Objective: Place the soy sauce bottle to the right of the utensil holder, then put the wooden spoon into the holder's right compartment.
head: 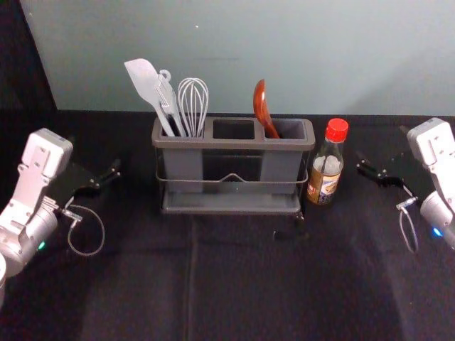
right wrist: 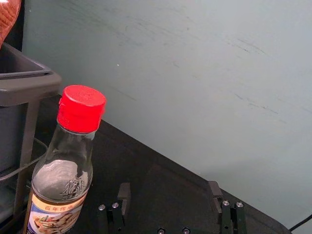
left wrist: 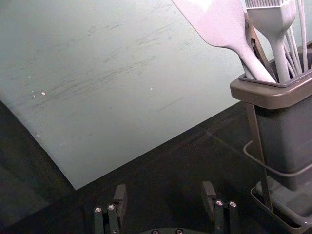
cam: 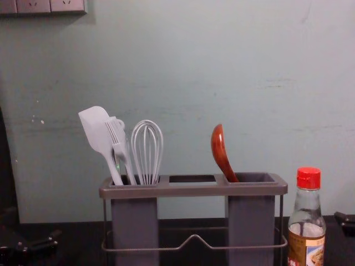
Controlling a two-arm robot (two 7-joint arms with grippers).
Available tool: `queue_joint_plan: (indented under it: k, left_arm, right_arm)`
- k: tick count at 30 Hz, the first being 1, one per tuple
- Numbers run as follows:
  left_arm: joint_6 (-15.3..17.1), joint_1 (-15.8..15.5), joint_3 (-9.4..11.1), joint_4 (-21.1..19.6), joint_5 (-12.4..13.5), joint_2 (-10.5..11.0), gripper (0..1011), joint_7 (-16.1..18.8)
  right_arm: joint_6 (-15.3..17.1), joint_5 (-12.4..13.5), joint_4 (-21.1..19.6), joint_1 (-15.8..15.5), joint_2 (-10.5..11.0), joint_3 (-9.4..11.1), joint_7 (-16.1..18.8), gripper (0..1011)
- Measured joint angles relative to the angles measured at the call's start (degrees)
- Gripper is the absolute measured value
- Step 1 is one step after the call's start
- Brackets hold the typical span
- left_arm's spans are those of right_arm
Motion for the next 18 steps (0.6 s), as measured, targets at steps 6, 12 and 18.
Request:
queue_joint_plan:
  k: [6,12,18]
  left_arm:
    - [0.0,0.0,0.0,0.0,0.0,0.0,1005,0.0]
    - [0.0,0.0,0.0,0.0,0.0,0.0,1005,0.0]
    - [0.0,0.0,0.0,0.0,0.0,0.0,1005,0.0]
  right_arm:
    - [0.0,0.0,0.0,0.0,0.0,0.0,0.0,1004]
    - [0.0,0.0,0.0,0.0,0.0,0.0,0.0,1004]
    - [0.0,0.0,0.0,0.0,0.0,0.0,0.0,1004]
